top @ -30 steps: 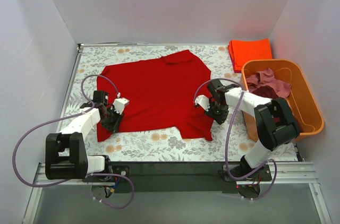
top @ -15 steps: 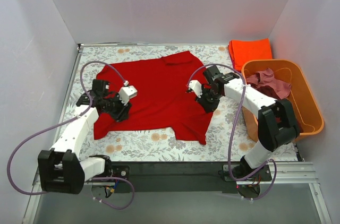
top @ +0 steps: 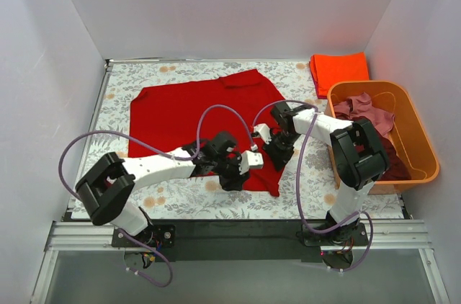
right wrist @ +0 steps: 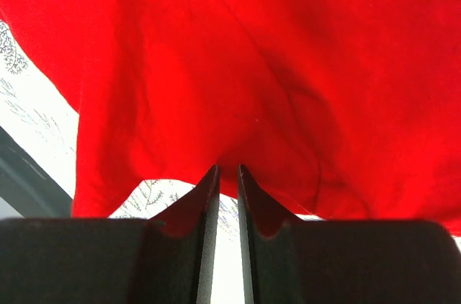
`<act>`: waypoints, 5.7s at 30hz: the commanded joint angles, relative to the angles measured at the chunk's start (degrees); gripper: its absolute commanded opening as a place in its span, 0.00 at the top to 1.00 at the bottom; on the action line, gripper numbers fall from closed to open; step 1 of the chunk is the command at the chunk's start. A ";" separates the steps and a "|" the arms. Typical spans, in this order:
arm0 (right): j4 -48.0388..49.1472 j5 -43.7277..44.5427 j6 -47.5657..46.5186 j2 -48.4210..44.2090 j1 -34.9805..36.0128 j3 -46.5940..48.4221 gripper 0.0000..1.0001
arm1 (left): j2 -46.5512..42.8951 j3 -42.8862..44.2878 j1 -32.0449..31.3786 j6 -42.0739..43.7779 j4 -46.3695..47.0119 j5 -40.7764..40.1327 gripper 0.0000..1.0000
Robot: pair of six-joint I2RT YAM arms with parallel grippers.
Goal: Fold and stack the t-shirts
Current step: Flatten the tshirt out, then fold the tshirt
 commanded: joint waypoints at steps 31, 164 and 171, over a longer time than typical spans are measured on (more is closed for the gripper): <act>0.67 7.94 -5.30 -8.64 3.71 -12.58 0.78 | -9.22 -2.33 1.63 4.46 -16.30 4.05 0.63; 21.06 -1.63 19.84 32.75 -14.21 57.72 0.99 | 57.47 68.78 67.50 1.46 -4.97 8.47 0.62; 21.14 -1.72 19.58 32.66 -14.30 57.81 0.99 | 60.11 71.77 67.68 3.13 -4.44 7.67 0.61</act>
